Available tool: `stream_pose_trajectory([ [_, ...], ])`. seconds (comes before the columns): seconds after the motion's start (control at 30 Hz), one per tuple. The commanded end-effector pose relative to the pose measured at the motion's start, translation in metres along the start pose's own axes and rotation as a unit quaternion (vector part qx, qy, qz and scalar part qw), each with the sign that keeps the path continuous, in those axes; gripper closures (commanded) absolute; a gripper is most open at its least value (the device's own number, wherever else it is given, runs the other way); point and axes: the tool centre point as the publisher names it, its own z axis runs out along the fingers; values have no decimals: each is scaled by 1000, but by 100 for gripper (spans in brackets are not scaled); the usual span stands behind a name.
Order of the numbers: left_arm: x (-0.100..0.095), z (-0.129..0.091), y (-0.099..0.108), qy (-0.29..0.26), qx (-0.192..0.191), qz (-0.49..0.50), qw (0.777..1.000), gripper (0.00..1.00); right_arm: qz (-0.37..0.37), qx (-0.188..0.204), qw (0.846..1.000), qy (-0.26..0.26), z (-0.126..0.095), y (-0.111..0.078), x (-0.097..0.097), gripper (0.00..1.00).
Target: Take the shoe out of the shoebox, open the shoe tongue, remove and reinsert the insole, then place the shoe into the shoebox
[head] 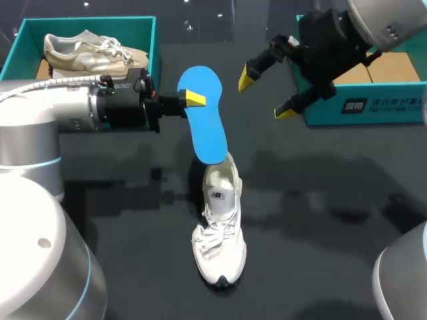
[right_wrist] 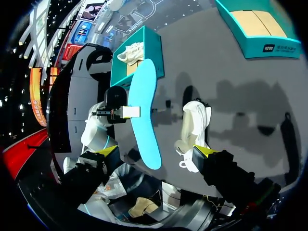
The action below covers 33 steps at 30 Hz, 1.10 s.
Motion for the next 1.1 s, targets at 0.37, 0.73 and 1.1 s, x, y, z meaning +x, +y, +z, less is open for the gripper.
stream_pose_trajectory([
  [0.37,1,0,0,8,-4,23,1000,100,2,10,956,293,16,2,-6,0],
  [0.73,25,-11,8,8,9,223,975,100,2,16,945,328,23,1,-7,0],
  [1.1,46,-30,-3,-24,4,472,881,100,1,21,937,348,27,4,-5,0],
])
